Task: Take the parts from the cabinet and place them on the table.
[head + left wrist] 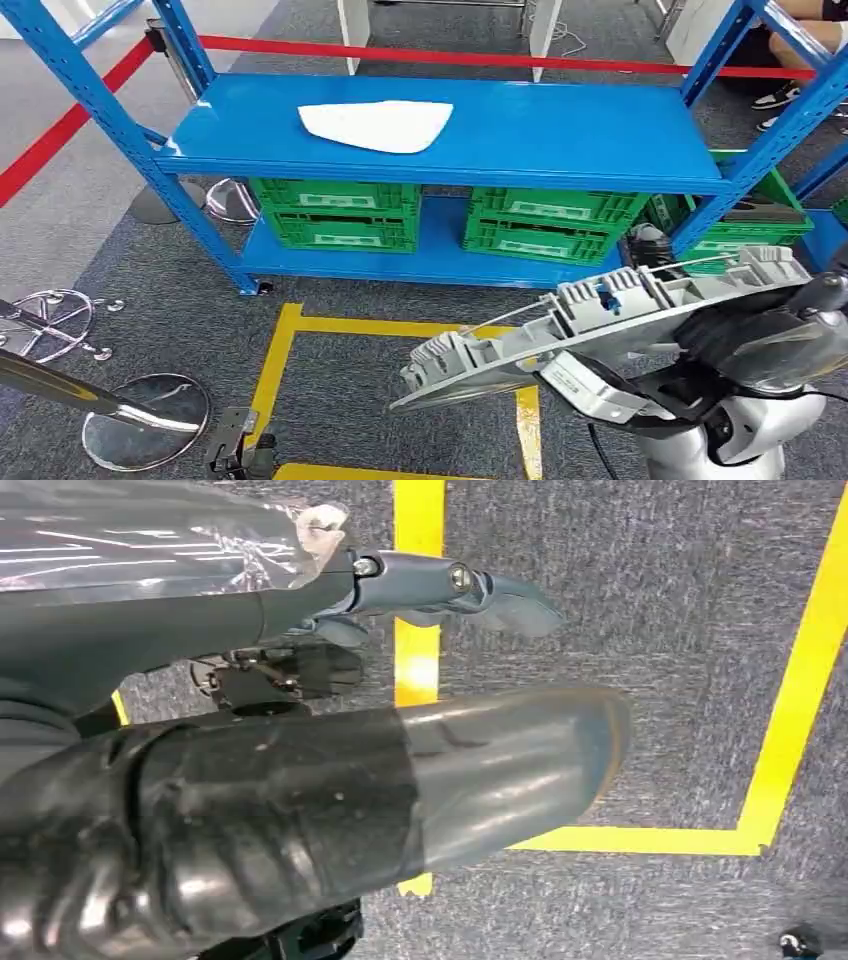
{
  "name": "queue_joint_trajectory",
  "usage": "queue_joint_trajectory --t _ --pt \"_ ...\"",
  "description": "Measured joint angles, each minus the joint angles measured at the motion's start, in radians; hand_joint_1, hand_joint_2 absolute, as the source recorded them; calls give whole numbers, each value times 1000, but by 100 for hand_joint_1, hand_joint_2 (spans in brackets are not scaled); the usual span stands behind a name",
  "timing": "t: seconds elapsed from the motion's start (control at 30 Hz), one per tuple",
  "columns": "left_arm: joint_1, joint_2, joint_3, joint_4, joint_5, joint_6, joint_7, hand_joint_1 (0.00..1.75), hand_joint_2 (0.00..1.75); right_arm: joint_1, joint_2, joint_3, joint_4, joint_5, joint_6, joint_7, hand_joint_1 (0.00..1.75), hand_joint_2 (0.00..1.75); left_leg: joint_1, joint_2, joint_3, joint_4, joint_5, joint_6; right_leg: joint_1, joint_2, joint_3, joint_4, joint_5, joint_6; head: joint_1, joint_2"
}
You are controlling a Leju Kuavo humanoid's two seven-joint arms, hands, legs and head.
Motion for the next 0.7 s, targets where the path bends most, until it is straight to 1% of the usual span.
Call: queue_joint_trajectory --t 0.7 --pt "0 0 0 0 0 0 0 0 0 1 0 0 0 0 0 9 0 175 0 0 0 0 0 0 0 0 0 0 0 0 0 0"
